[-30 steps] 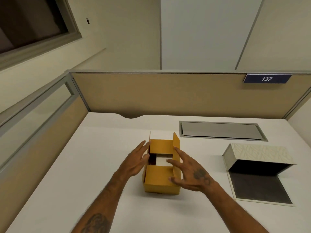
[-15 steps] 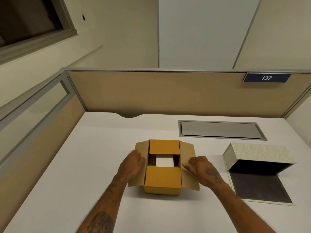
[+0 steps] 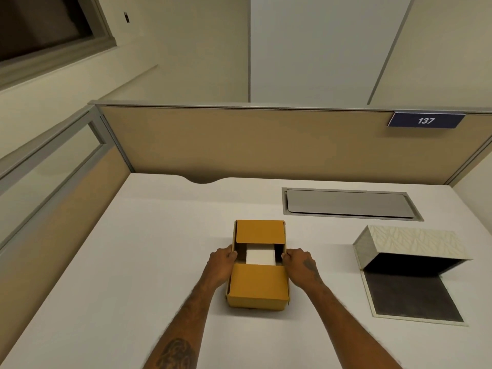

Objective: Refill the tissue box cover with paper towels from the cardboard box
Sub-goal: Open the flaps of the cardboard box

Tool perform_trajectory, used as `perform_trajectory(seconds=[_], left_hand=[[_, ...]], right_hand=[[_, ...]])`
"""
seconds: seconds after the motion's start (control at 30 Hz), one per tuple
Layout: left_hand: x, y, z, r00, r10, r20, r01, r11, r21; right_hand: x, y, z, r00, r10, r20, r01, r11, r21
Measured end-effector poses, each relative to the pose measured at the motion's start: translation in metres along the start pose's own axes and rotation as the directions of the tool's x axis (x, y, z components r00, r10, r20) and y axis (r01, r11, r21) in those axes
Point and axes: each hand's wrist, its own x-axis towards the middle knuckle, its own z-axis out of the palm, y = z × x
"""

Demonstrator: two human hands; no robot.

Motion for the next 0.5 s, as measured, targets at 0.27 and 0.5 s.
perform_trajectory(seconds=[0.27, 0.5], left_hand=[[-0.002, -0.004, -0.004, 0.999, 0.017, 0.052, -0.013, 0.997, -0.073], [-0.016, -0.001, -0.021, 0.978, 0.184, -0.1, -0.164, 0.97, 0.182]], right_hand=[[0.004, 0.005, -0.005, 1.0, 0.001, 0.025, -0.001, 1.0, -0.008], [0.029, 0.003, -0.024, 0.963, -0.241, -0.121, 0.185, 0.918, -0.351]])
